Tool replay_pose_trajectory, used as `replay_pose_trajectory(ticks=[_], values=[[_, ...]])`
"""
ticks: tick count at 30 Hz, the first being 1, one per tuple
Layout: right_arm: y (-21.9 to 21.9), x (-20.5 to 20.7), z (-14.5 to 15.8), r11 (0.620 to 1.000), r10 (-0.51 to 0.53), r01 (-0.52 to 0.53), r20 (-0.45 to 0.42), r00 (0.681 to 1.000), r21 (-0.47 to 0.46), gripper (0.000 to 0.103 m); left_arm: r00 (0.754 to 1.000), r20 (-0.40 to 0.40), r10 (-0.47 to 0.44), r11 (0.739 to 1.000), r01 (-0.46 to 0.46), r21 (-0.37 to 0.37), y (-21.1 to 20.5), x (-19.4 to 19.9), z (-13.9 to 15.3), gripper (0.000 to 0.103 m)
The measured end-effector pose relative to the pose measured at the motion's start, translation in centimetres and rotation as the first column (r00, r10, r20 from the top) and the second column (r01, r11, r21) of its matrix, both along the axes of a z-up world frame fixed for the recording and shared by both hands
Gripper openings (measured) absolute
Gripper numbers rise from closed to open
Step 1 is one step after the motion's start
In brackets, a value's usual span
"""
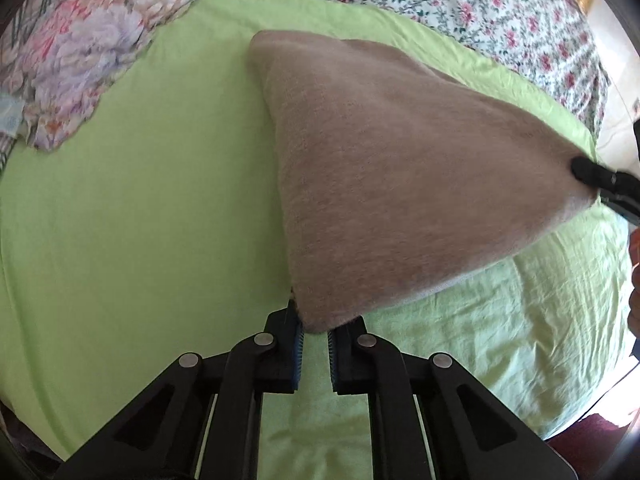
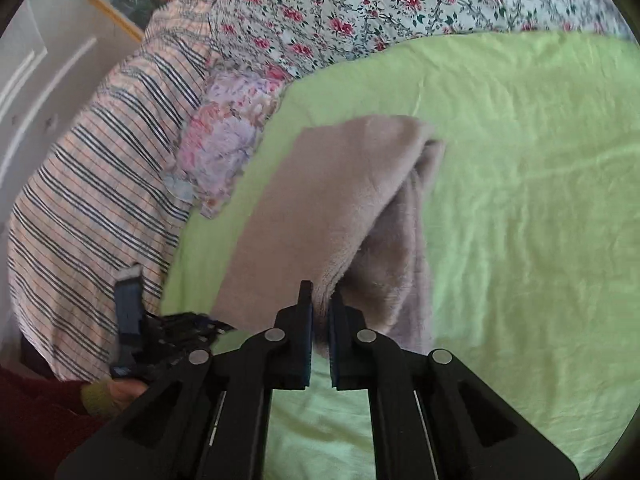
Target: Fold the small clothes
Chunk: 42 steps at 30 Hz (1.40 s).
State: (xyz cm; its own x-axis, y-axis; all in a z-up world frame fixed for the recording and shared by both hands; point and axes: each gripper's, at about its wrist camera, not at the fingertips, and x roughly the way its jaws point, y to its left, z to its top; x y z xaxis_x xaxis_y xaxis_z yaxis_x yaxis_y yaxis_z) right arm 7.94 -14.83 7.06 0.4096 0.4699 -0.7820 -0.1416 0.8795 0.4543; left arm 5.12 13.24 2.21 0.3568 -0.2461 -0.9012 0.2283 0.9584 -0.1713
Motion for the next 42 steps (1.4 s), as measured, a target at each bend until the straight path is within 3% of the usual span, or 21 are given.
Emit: replay_pose_trajectory(ticks=[3,6,19,26,31,37,42], values=[[-0.5,0.3,-3.8,0.992,-0.007,-0.006,-0.100,0.995,-0.130,0.007,0.999,-0.037,0.020,1.000,-0.021,-0.017,0.1,0.2,-0.7,0.007],[-1.1,0.2,-7.0,0.991,-0.058,0.036,-0.164,0.985,-0.130,0.007,0.998,-0.053,0.017,1.000,-0.017,0.000,-0.4,0.2,-1.1,0.007],[-0.7,1.2,-8.0,0.983,-0.081,0.048,-0.183,0.980,-0.178,0.007,0.994,-0.105,0.023,1.000,-0.024,-0.003,-0.3,0.2,-2.0,0.007],[-0.7,1.1,-7.9,0.983,-0.089,0.055,-0.189,0.978,-0.176,0.008,0.994,-0.108,-0.018,0.997,0.009,-0.081,1.2,-0.6,0.0,0.008],[-1.6,0.6,-6.7,0.982,-0.117,0.084,-0.199,0.973,-0.166,0.025,0.997,-0.072,-0.040,0.991,0.030,-0.131,2.5,-0.7,2.9,0.009],[-2.3,0.6,-2.8,0.977,-0.157,0.139,-0.104,0.982,-0.162,0.025,0.999,-0.022,-0.041,0.984,0.037,-0.175,2.8,1.9,5.6,0.013],[0.1,3.3,-0.1,0.987,-0.122,0.118,-0.029,0.992,-0.108,0.025,0.999,0.007,-0.049,0.979,0.050,-0.198,1.3,4.9,6.3,0.015]])
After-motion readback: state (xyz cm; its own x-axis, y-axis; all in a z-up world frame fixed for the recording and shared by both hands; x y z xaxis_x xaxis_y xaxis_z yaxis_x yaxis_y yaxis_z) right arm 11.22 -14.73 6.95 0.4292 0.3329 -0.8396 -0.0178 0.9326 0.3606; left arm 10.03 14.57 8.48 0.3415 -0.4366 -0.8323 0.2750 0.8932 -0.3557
